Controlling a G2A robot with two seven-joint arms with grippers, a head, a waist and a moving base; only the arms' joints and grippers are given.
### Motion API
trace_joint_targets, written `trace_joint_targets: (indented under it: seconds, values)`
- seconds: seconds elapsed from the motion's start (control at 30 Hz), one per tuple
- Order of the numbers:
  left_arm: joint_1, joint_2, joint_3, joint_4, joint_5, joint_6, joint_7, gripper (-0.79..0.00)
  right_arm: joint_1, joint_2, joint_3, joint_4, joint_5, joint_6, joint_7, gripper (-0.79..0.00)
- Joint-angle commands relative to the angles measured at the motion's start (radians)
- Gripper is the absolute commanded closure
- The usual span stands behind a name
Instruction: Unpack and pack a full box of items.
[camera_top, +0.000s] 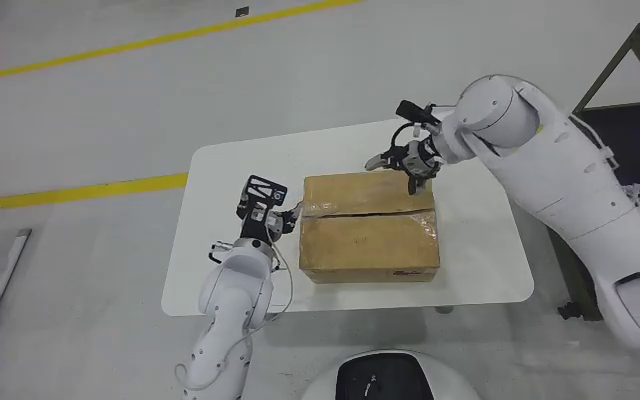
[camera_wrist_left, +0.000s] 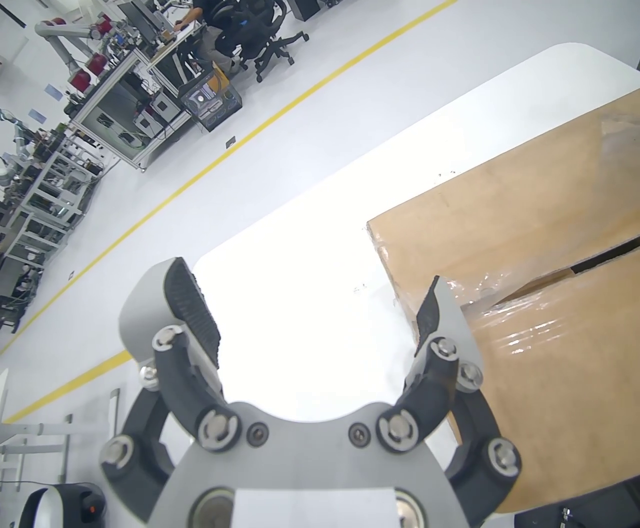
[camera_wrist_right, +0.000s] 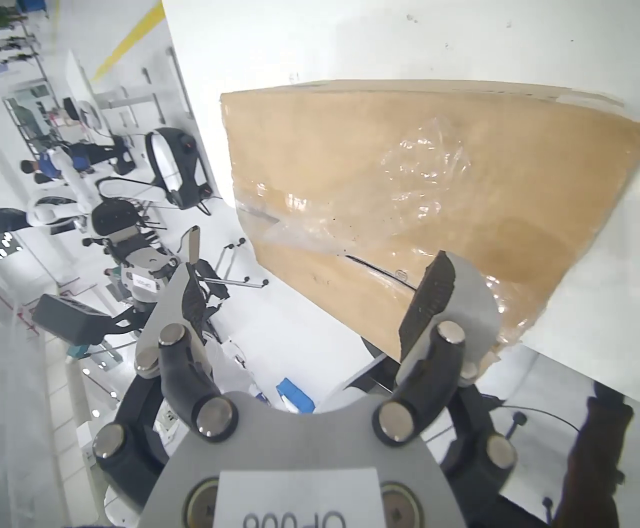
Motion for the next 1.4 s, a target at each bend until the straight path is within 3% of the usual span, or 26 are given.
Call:
trace_joint_targets:
  seconds: [0.0,0.03,0.17,0.27,0.6,0.7,0.77,0.83,1.03,1.2,1.27,1.3,1.33,1.37]
  values:
    - [0.001,0.000,-0.004,0.000,-0.001,0.003,0.001,-0.785,0.034,-0.020,-0.040,0.034,-0.001,-0.004,-0.002,-0.785]
    - [0.002,0.000,-0.006,0.000,-0.001,0.004,0.001,-0.785,0.048,-0.032,-0.063,0.047,-0.001,-0.012,0.004,-0.785]
    - [0.002,0.000,-0.013,0.002,-0.001,0.005,0.003,-0.785,0.089,-0.077,-0.132,0.108,0.003,-0.031,-0.006,-0.471]
    - [0.000,0.000,-0.015,0.005,-0.001,0.005,0.007,-0.785,0.106,-0.109,-0.174,0.152,0.011,-0.042,-0.016,-0.385]
    - [-0.002,0.000,-0.021,0.009,-0.001,0.003,0.012,-0.785,0.157,-0.204,-0.251,0.317,0.049,-0.076,-0.028,-0.391]
    - [-0.002,0.000,-0.023,0.007,-0.001,0.003,0.013,-0.785,0.174,-0.226,-0.265,0.358,0.051,-0.085,-0.022,-0.345]
    - [-0.001,0.000,-0.024,0.007,-0.001,0.002,0.013,-0.785,0.181,-0.238,-0.272,0.385,0.052,-0.092,-0.015,-0.249]
    - [-0.001,0.000,-0.025,0.007,-0.001,0.002,0.014,-0.785,0.187,-0.246,-0.272,0.408,0.055,-0.102,-0.020,0.000]
    - [-0.005,-0.001,-0.022,0.010,-0.007,-0.009,0.013,-0.785,0.179,-0.255,-0.248,0.426,0.077,-0.135,-0.082,0.000]
    - [-0.013,-0.002,-0.012,0.017,-0.015,-0.020,0.010,-0.785,0.138,-0.238,-0.195,0.381,0.107,-0.202,-0.187,0.000]
    - [-0.016,-0.003,-0.010,0.019,-0.026,-0.023,0.007,-0.517,0.108,-0.225,-0.171,0.340,0.109,-0.250,-0.239,0.000]
    - [-0.017,-0.003,-0.008,0.019,-0.026,-0.025,0.006,-0.317,0.089,-0.217,-0.155,0.313,0.112,-0.278,-0.272,0.000]
    - [-0.019,-0.003,-0.005,0.020,-0.028,-0.027,0.006,-0.219,0.064,-0.208,-0.141,0.284,0.112,-0.308,-0.292,0.000]
    - [-0.020,-0.004,-0.002,0.020,-0.031,-0.028,0.005,-0.175,0.041,-0.197,-0.126,0.252,0.106,-0.336,-0.320,0.000]
